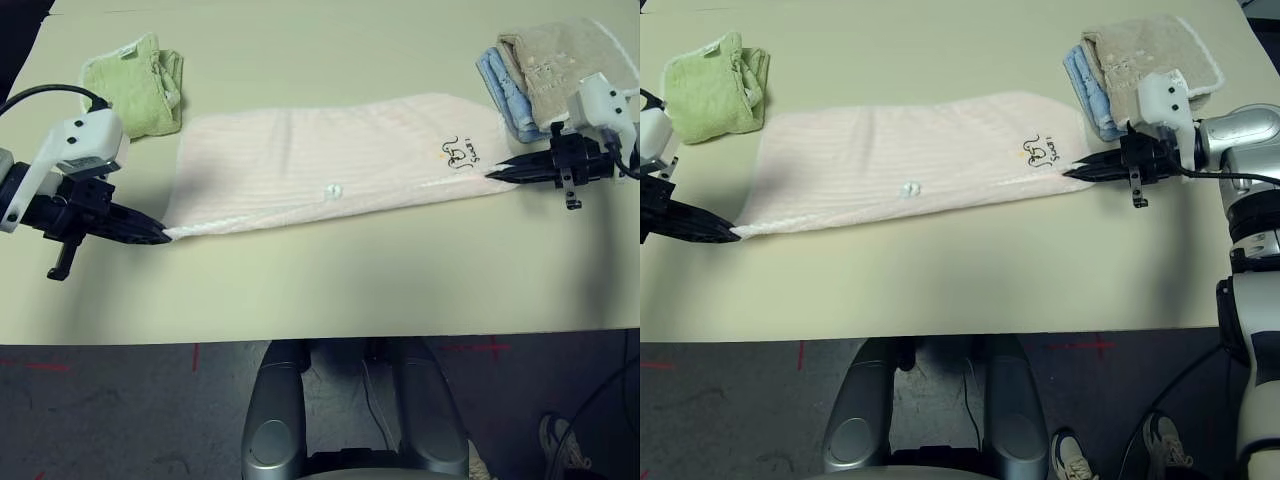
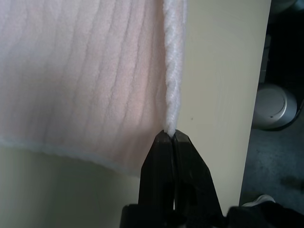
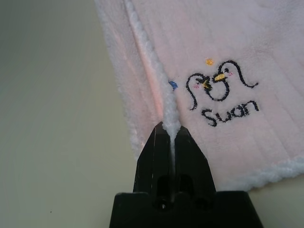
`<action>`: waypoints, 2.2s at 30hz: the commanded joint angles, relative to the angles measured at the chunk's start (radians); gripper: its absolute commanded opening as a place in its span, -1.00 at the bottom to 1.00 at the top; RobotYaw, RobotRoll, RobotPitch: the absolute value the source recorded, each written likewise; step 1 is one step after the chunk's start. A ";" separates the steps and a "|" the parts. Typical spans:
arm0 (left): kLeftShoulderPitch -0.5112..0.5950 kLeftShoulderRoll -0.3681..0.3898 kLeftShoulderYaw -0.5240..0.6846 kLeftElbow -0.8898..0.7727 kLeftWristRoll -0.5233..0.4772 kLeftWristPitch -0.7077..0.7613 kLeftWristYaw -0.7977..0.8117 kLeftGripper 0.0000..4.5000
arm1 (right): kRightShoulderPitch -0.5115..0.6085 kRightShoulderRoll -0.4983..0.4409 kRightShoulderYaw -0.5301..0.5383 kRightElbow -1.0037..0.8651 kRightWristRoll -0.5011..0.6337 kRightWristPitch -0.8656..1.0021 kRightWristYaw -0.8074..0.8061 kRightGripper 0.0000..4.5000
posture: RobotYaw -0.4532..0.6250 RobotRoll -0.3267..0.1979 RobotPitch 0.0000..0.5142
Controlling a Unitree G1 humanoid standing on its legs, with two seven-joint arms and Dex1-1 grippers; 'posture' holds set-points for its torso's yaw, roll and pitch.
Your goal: Fold the towel and set it aside.
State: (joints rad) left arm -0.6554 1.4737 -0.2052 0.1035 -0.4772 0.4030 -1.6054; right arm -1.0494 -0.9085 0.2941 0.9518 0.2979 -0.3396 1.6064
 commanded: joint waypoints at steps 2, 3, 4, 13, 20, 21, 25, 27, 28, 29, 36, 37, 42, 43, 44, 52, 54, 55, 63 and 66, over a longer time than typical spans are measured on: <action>-0.020 0.001 -0.026 0.096 0.063 -0.039 -0.009 -0.99 | 0.024 -0.055 0.018 0.019 0.006 -0.005 0.008 -1.00 | -0.13 0.25 0.45; -0.041 -0.015 -0.032 0.122 0.089 -0.060 -0.009 -0.99 | 0.020 -0.051 0.012 0.024 0.008 -0.002 0.008 -1.00 | -0.13 0.25 0.45; -0.081 -0.048 -0.036 0.166 0.131 -0.093 -0.009 -0.99 | 0.005 -0.040 -0.005 0.037 0.006 0.007 0.008 -1.00 | -0.13 0.25 0.45; -0.343 -0.246 -0.052 0.405 0.348 -0.200 0.010 -0.99 | -0.096 0.030 -0.134 0.195 -0.094 -0.064 -0.121 -1.00 | -0.13 0.25 0.44; -0.440 -0.347 -0.036 0.484 0.468 -0.274 0.148 -0.99 | -0.132 0.059 -0.146 0.242 -0.220 -0.088 -0.303 -1.00 | -0.13 0.25 0.44; -0.450 -0.360 -0.033 0.503 0.479 -0.290 0.168 -0.99 | -0.136 0.066 -0.148 0.242 -0.230 -0.084 -0.320 -1.00 | -0.13 0.25 0.44; -0.495 -0.399 -0.023 0.593 0.515 -0.361 0.225 -0.99 | -0.149 0.095 -0.157 0.234 -0.266 -0.079 -0.385 -1.00 | -0.13 0.25 0.44; -0.515 -0.405 -0.024 0.641 0.530 -0.392 0.229 -0.99 | -0.159 0.108 -0.168 0.231 -0.279 -0.074 -0.422 -1.00 | -0.13 0.25 0.44; -0.524 -0.407 -0.024 0.666 0.537 -0.411 0.231 -0.99 | -0.164 0.112 -0.172 0.230 -0.287 -0.075 -0.438 -1.00 | -0.13 0.25 0.44; -0.533 -0.407 -0.025 0.691 0.544 -0.428 0.232 -0.99 | -0.168 0.115 -0.174 0.230 -0.294 -0.075 -0.452 -1.00 | -0.13 0.25 0.44; -0.613 -0.418 -0.027 0.867 0.606 -0.550 0.305 -0.99 | -0.191 0.139 -0.187 0.239 -0.323 -0.087 -0.546 -1.00 | -0.13 0.25 0.43; -0.619 -0.422 -0.027 0.883 0.613 -0.564 0.314 -0.99 | -0.194 0.142 -0.189 0.242 -0.327 -0.087 -0.564 -1.00 | -0.13 0.25 0.43; -0.632 -0.450 -0.026 0.916 0.630 -0.600 0.361 -0.99 | -0.207 0.150 -0.184 0.255 -0.355 -0.094 -0.619 -1.00 | -0.13 0.25 0.43; -0.633 -0.455 -0.024 0.918 0.632 -0.602 0.363 -0.99 | -0.207 0.148 -0.183 0.257 -0.358 -0.100 -0.609 -1.00 | -0.13 0.25 0.43; -0.632 -0.459 -0.024 0.916 0.631 -0.602 0.357 -0.99 | -0.205 0.145 -0.185 0.260 -0.357 -0.101 -0.599 -1.00 | -0.13 0.25 0.42; -0.615 -0.479 -0.025 0.891 0.632 -0.584 0.318 -0.99 | -0.188 0.120 -0.187 0.277 -0.377 -0.104 -0.591 -1.00 | -0.13 0.25 0.42; -0.615 -0.484 -0.031 0.895 0.646 -0.580 0.335 -0.99 | -0.183 0.127 -0.187 0.274 -0.379 -0.103 -0.593 -1.00 | -0.14 0.25 0.42; -0.615 -0.486 -0.033 0.896 0.651 -0.581 0.343 -0.99 | -0.179 0.132 -0.186 0.271 -0.379 -0.101 -0.597 -1.00 | -0.14 0.25 0.42; -0.620 -0.501 -0.030 0.905 0.679 -0.584 0.391 -0.99 | -0.152 0.167 -0.161 0.250 -0.428 -0.098 -0.682 -1.00 | -0.15 0.25 0.42; -0.619 -0.509 -0.028 0.913 0.685 -0.590 0.419 -0.99 | -0.145 0.181 -0.154 0.249 -0.448 -0.088 -0.716 -1.00 | -0.14 0.25 0.42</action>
State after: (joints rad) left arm -1.2845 0.9433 -0.2362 0.9880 0.1671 -0.1950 -1.2102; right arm -1.2301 -0.7058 0.1389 1.1801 -0.1211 -0.4555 0.9253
